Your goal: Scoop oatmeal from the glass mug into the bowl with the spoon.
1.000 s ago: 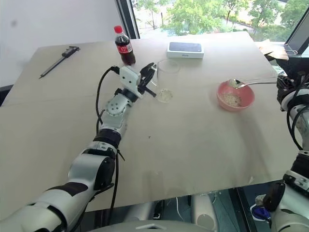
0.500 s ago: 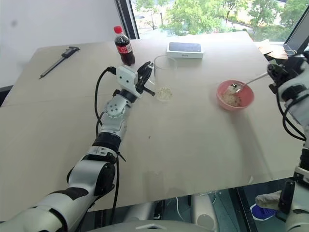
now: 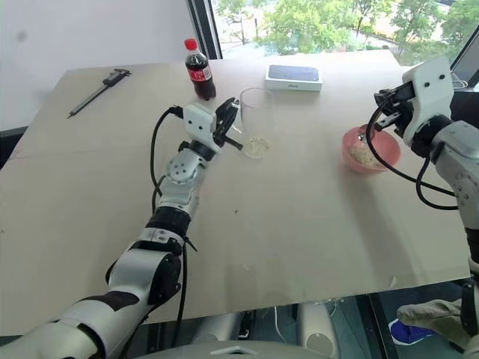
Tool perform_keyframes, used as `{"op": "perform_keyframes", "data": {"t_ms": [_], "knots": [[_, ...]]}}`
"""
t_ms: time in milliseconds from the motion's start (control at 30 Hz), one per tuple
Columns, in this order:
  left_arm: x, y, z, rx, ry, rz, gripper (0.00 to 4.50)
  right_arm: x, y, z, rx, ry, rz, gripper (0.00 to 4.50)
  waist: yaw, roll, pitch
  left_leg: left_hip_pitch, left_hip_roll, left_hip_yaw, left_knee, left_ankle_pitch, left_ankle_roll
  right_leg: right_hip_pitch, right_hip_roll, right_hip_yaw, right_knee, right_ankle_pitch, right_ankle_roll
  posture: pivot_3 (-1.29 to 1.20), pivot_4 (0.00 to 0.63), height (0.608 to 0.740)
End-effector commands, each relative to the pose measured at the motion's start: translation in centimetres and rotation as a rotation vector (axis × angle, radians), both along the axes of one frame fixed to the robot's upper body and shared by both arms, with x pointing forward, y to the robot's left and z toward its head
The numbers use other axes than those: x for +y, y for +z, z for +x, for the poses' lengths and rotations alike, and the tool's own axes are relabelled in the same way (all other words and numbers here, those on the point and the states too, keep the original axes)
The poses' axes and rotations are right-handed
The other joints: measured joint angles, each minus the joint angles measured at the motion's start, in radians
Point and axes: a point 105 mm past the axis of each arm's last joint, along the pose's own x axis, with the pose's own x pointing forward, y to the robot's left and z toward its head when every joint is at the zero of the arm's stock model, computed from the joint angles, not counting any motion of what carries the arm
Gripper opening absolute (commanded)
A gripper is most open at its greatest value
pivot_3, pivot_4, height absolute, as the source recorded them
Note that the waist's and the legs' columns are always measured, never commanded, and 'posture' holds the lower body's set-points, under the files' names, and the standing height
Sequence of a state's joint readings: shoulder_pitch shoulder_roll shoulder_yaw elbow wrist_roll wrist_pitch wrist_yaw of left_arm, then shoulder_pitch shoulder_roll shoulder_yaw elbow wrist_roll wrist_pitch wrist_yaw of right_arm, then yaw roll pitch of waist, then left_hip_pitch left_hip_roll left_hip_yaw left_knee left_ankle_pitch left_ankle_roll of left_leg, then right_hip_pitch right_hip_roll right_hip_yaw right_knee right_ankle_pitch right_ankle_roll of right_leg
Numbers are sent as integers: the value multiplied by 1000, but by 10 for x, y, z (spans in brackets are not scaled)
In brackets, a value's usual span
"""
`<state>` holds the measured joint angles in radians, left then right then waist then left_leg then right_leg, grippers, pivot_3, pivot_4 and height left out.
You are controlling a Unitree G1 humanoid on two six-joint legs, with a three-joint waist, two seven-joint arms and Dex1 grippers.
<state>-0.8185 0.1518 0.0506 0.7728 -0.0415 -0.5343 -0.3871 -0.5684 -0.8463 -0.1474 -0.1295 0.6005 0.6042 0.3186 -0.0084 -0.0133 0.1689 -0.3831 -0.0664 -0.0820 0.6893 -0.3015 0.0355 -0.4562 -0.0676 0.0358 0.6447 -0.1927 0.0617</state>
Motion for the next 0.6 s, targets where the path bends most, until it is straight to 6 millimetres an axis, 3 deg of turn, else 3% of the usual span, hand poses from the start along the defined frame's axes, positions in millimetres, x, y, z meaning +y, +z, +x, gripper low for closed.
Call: {"op": "perform_keyframes", "data": {"t_ms": [33, 200, 300, 433, 600], "knots": [[-1, 16, -5, -66, -2, -12, 12, -37, 26, -1, -58, -122, 286, 0, 1, 0, 0, 0, 0, 0, 0, 0, 0, 0, 0, 1, 0, 0, 0, 0, 150, 740], [1, 14, -5, -59, 3, -9, 12, -66, 22, 3, -43, -204, 750, 0, 0, 0, 0, 0, 0, 0, 0, 0, 0, 0, -1, 1, 0, 0, 0, 0, 150, 740], [2, 11, -5, -52, 5, -1, 12, -69, 15, 7, -19, -194, 1011, 0, -3, 1, 0, 0, 0, 1, -1, 0, 0, 0, -2, 2, 0, 0, 0, 0, 150, 740], [2, 10, -6, -48, 6, 9, 12, -37, 27, 10, 37, -30, 1209, 0, -9, 1, -1, 1, 0, 2, -1, 0, 0, -1, -1, 4, 2, 0, 0, 0, 150, 740], [2, 2, -6, -36, 7, 48, 12, 13, 45, 11, 124, 159, 1244, 0, -9, 2, -1, 1, 0, 2, -1, 0, 0, -1, -1, 4, 3, 0, 0, 0, 150, 740]]}}
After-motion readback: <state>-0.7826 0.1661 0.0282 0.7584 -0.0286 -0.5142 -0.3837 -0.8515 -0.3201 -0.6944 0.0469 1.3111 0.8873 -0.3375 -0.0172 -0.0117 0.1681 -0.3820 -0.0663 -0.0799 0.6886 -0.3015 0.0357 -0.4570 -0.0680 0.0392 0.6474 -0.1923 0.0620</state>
